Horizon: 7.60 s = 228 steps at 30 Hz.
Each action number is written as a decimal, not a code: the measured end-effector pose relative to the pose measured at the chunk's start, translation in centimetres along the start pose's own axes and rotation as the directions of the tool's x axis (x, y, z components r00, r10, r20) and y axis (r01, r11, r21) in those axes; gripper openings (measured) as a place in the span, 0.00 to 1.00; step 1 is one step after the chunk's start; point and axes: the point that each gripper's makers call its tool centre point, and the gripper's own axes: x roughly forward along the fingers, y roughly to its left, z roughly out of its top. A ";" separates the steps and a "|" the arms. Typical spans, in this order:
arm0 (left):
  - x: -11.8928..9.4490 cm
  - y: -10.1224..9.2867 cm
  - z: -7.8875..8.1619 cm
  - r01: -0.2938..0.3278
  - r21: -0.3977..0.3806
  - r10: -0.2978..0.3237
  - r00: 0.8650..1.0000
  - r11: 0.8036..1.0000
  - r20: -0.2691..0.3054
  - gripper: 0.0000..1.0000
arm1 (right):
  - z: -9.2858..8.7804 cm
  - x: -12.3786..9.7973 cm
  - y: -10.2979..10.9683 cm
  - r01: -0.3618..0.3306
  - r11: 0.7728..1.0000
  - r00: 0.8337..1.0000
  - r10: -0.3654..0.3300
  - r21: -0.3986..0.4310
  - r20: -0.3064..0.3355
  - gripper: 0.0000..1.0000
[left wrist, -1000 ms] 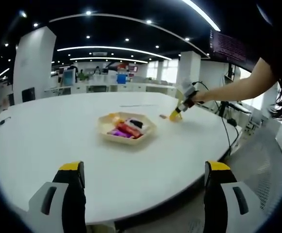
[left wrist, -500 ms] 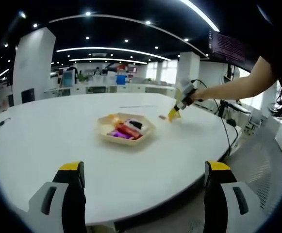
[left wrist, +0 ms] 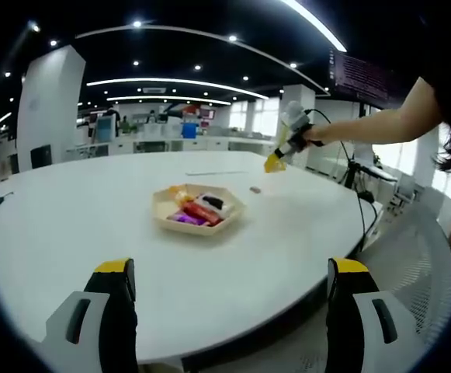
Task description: Place the target food into the container with the food tongs after gripping and lifting it, then release it inside without dropping or visibly crushing the food.
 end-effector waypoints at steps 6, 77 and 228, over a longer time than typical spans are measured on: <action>-0.1 -0.1 0.1 0.006 0.000 -0.006 1.000 1.000 0.012 0.99 | 1.2 -1.3 1.0 -0.001 1.000 1.000 0.001 -0.002 0.026 0.23; -0.8 0.2 0.7 -0.018 0.016 0.017 0.998 1.000 0.056 0.99 | 12.3 2.1 19.2 -0.279 0.944 0.950 0.298 -0.177 0.095 0.27; -0.5 0.2 0.4 -0.004 -0.007 0.004 1.000 1.000 0.030 0.98 | 2.1 -0.5 1.6 0.083 0.990 0.996 -0.085 0.116 0.010 0.22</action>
